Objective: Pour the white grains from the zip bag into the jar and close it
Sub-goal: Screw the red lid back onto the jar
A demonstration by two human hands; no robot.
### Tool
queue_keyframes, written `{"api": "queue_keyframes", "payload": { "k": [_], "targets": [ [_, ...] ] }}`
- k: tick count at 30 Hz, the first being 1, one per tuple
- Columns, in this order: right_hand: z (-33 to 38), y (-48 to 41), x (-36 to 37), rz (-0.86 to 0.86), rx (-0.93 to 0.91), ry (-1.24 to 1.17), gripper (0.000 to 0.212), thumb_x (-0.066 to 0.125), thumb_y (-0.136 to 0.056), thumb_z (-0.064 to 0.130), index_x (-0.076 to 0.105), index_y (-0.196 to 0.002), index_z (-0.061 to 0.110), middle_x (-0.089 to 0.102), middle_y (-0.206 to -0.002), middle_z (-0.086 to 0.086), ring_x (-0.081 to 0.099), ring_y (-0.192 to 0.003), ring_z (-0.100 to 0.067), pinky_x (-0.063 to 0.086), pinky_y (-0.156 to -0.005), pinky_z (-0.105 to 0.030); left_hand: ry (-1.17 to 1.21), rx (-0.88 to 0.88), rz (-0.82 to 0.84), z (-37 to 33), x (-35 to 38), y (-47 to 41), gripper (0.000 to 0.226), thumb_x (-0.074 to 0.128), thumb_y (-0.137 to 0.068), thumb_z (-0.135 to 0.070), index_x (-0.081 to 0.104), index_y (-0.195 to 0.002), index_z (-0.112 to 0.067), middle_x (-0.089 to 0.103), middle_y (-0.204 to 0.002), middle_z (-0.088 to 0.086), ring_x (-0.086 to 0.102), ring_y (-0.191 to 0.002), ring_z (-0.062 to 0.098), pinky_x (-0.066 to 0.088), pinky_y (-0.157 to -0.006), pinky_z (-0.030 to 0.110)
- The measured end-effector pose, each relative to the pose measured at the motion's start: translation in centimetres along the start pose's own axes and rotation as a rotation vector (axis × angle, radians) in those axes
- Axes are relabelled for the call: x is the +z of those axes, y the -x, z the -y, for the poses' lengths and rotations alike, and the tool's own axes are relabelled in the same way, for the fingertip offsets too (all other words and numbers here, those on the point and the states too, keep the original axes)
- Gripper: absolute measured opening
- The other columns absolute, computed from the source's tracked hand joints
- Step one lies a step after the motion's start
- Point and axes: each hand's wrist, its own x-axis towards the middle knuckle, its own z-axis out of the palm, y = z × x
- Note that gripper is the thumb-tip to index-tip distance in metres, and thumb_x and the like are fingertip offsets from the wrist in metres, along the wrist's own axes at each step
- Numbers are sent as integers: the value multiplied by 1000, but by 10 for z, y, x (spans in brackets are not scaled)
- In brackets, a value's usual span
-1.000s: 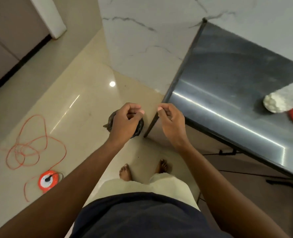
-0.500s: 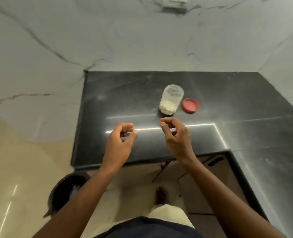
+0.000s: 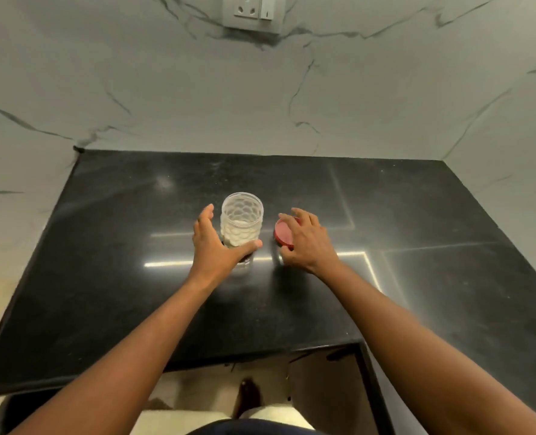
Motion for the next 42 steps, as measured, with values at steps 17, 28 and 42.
{"api": "queue_keyframes", "payload": {
  "k": [17,28,42],
  "targets": [
    [17,-34,-44,-323,112,-917,51,79,-65,62,60,-100,31,52,-116,5,58,-99,-9,47,-71,-20,15,59,-69,0,13,-21,91,100,-59,-46,51,-134,-31,68,-128,-7,67,-116,15,60,-96,48],
    [61,-41,-55,13,-388,-259,53,81,-79,47,56,-121,27,57,-140,1,51,-123,-17,49,-95,-33,-34,55,-67,3,10,-21,84,96,-60,-50,47,-128,-45,66,-120,-16,68,-103,7,62,-86,45],
    [105,-65,-82,12,-258,509,86,32,-80,95,53,-71,12,48,-61,0,56,-61,-19,39,-54,-30,-71,69,-67,3,12,-19,87,90,-55,-69,42,-125,-51,59,-120,-23,63,-109,9,56,-86,35]
  ]
}}
